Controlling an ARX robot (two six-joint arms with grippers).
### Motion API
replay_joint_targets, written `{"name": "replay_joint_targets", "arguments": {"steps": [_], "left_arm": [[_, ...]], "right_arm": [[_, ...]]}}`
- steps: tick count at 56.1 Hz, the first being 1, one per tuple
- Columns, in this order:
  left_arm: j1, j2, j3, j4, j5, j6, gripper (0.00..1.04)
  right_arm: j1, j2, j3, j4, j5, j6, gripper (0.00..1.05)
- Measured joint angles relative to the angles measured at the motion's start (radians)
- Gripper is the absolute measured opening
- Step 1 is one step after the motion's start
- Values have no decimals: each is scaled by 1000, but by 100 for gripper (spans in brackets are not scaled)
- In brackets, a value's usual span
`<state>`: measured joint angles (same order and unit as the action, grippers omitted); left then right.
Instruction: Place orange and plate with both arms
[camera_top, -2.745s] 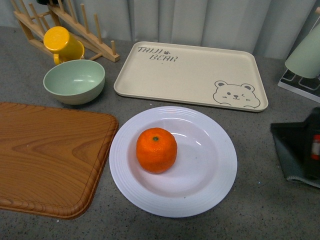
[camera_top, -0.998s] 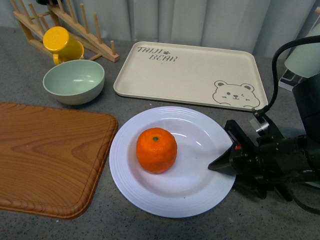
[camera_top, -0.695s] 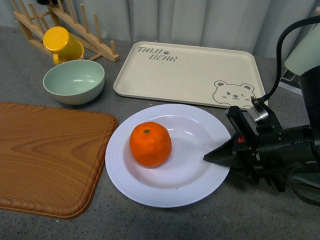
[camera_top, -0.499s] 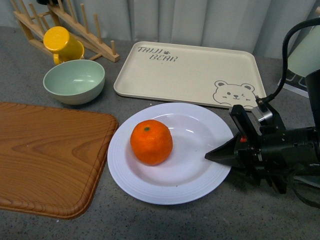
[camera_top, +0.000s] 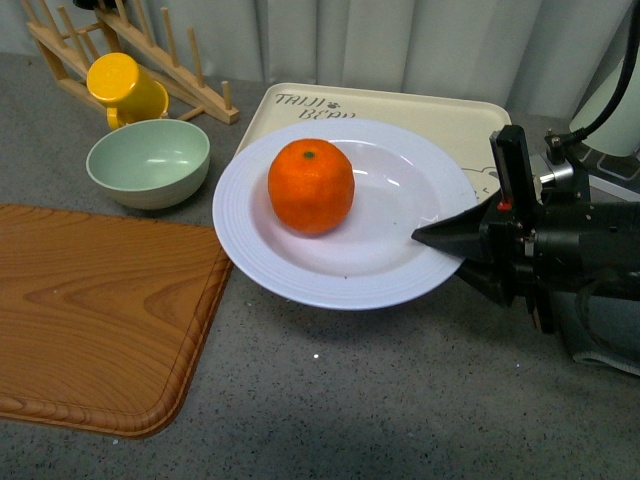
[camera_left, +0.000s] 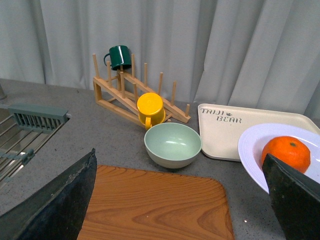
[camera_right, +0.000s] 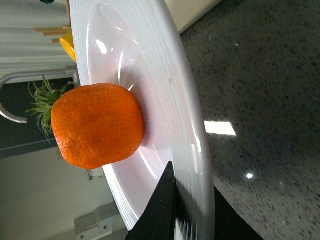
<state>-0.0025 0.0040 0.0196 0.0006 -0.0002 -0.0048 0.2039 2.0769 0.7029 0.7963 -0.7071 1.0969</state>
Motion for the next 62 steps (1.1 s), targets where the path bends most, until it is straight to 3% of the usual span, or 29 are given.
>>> {"name": "replay_joint_targets", "arguments": {"steps": [24,48,62], "left_arm": [[0,0,0,0,0,0,98],[0,0,0,0,0,0,98],[0,0,0,0,0,0,98]], "right_arm": [[65,208,211,177,230,215,4],[129,400,501,104,375,327,4],[133,440,568,63,418,346,4]]}}
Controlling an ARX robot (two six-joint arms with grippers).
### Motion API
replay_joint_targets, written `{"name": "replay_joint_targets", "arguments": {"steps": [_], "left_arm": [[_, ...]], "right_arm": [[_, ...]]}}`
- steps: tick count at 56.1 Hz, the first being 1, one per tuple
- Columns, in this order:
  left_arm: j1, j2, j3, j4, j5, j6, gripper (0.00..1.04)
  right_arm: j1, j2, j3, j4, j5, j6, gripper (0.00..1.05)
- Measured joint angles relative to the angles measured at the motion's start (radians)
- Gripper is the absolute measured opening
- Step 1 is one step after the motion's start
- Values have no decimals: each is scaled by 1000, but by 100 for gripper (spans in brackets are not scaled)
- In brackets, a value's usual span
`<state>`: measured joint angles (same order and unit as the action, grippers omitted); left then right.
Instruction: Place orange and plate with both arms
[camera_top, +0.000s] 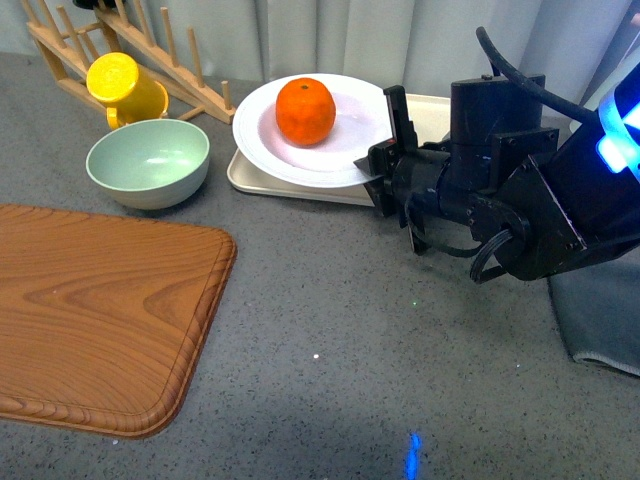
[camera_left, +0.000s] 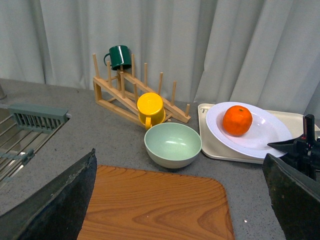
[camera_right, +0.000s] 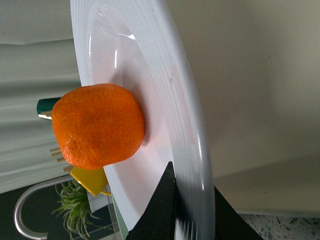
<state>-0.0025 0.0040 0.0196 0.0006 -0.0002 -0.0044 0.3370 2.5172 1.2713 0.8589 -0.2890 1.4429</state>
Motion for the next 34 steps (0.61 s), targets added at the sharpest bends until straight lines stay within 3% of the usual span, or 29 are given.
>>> {"name": "replay_joint_targets", "arguments": {"steps": [15,34], "left_arm": [[0,0,0,0,0,0,98],[0,0,0,0,0,0,98]], "right_arm": [[0,9,37,-55,11,2,4],[-7,10,40,-56,10,0,56]]}}
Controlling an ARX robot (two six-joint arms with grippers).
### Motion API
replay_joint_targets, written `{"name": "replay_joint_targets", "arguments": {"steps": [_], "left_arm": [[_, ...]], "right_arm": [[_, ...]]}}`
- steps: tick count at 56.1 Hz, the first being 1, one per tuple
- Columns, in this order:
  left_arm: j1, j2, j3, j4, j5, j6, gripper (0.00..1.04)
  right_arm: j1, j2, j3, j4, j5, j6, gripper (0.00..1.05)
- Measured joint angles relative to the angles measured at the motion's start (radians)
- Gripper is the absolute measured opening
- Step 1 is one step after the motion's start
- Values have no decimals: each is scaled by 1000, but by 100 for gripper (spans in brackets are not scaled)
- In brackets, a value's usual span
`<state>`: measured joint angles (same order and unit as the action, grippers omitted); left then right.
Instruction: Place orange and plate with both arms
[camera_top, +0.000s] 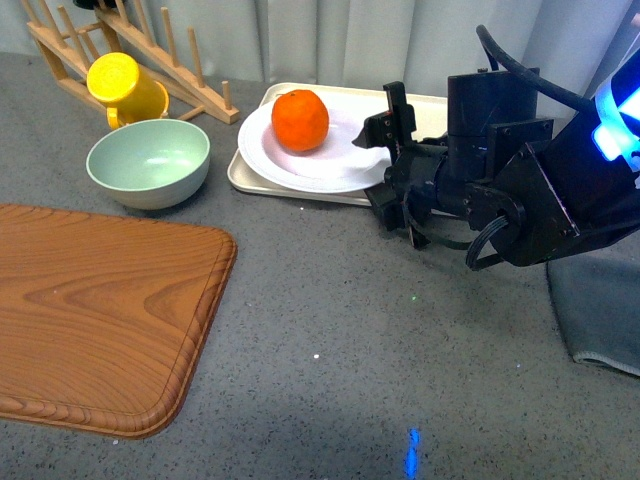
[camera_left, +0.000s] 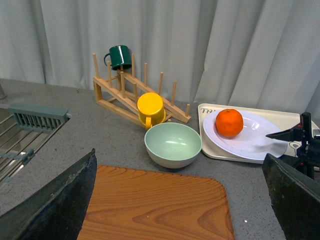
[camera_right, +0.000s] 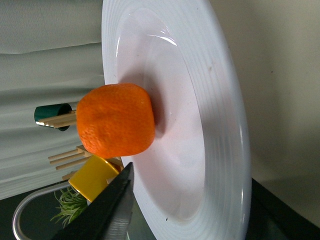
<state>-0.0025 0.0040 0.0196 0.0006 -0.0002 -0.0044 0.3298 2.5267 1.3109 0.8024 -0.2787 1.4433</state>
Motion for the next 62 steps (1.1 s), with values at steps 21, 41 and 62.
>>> {"name": "replay_joint_targets", "arguments": {"steps": [21,41,62], "left_arm": [[0,0,0,0,0,0,98],[0,0,0,0,0,0,98],[0,0,0,0,0,0,98]], "right_arm": [[-7,-232,-243,-83,186,-389,95],[-31,-717,-749,119,445,-1226,95],[-122,-1237,-1127,103,455,-1526,95]]}}
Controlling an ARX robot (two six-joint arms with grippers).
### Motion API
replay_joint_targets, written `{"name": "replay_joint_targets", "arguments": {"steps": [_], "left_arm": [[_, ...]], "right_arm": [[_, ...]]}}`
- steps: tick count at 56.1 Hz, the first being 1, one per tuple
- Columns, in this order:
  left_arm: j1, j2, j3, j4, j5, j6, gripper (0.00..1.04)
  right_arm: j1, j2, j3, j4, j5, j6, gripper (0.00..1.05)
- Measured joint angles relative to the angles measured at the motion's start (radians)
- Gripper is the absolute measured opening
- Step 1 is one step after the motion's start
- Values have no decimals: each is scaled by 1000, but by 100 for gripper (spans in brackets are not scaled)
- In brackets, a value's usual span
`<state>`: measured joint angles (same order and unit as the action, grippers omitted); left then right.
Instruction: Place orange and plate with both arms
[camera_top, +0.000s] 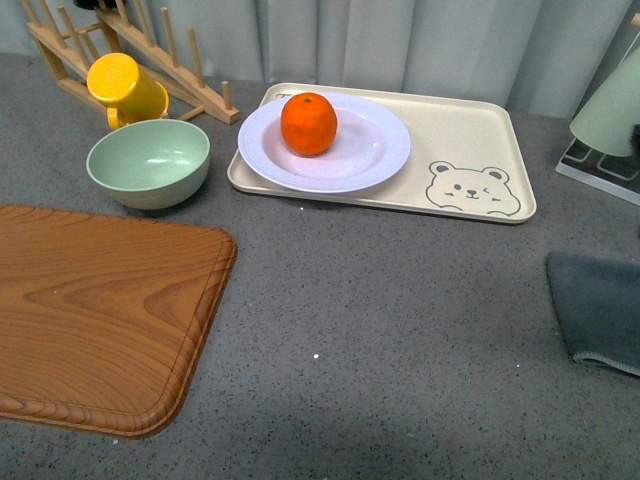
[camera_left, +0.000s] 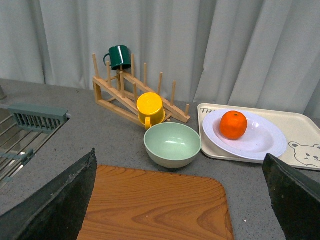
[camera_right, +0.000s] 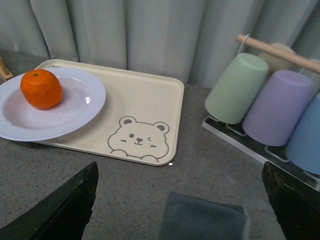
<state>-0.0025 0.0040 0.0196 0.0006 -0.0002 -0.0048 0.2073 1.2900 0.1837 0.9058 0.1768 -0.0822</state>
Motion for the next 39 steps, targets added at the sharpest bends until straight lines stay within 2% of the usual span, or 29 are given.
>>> {"name": "replay_joint_targets", "arguments": {"steps": [10,21,35,39], "left_arm": [[0,0,0,0,0,0,98],[0,0,0,0,0,0,98],[0,0,0,0,0,0,98],[0,0,0,0,0,0,98]], "right_arm": [[-47,-245,-95,-64,31,-87,95],[-81,-569,-140,-290,-10,-109,95],[-84,-615,-145,-301,-14,-114,95],[-98,-612,-164,-252,-68,-44,85]]}}
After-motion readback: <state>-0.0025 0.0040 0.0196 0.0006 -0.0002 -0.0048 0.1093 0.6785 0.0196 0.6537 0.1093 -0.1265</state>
